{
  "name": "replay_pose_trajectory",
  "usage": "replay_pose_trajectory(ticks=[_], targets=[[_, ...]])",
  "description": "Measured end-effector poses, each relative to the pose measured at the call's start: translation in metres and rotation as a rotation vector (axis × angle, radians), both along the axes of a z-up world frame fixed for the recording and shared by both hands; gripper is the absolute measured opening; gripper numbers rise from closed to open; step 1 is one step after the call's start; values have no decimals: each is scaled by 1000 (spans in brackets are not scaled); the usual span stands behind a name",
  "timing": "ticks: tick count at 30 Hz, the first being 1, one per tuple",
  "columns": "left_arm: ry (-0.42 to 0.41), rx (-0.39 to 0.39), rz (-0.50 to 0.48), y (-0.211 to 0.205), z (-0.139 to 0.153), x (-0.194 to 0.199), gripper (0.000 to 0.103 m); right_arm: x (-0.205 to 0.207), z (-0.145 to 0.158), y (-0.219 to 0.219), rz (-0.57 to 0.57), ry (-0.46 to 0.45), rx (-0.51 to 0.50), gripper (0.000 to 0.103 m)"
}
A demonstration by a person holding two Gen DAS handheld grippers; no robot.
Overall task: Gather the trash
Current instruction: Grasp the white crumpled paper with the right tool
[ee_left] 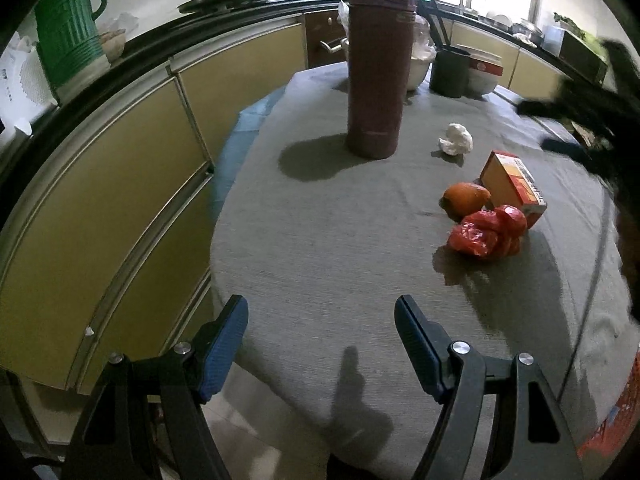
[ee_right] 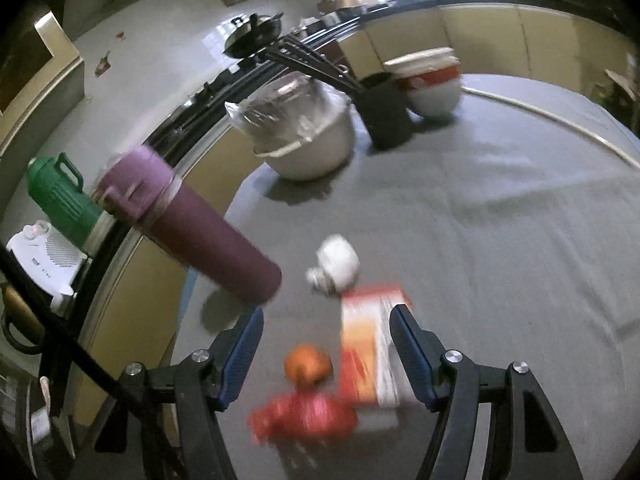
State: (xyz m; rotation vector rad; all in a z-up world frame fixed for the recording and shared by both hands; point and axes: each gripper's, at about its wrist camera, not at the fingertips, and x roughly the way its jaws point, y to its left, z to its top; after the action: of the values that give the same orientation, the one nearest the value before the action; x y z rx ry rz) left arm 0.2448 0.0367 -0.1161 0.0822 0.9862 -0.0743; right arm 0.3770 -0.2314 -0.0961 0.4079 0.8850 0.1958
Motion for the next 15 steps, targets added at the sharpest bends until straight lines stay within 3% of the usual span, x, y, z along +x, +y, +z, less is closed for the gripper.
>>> replay_pose_trajectory(ticks=[3, 7, 13, 14, 15], targets=[[-1, 3, 6, 6, 1, -1, 76, 44, -10, 12, 47, 74, -36, 69], [-6, 3, 14, 14, 3, -1, 76, 85, -34, 22, 44, 163, -73, 55], [-40, -2, 8, 18, 13, 4, 76, 105, -67, 27, 20, 294, -128, 36], [-44, -6, 1, 17, 14, 6, 76, 104, -70, 27, 23, 304, -128, 27], [-55, -14, -11, 15, 16, 9, 76, 101, -67, 25, 19, 276, -124, 27]])
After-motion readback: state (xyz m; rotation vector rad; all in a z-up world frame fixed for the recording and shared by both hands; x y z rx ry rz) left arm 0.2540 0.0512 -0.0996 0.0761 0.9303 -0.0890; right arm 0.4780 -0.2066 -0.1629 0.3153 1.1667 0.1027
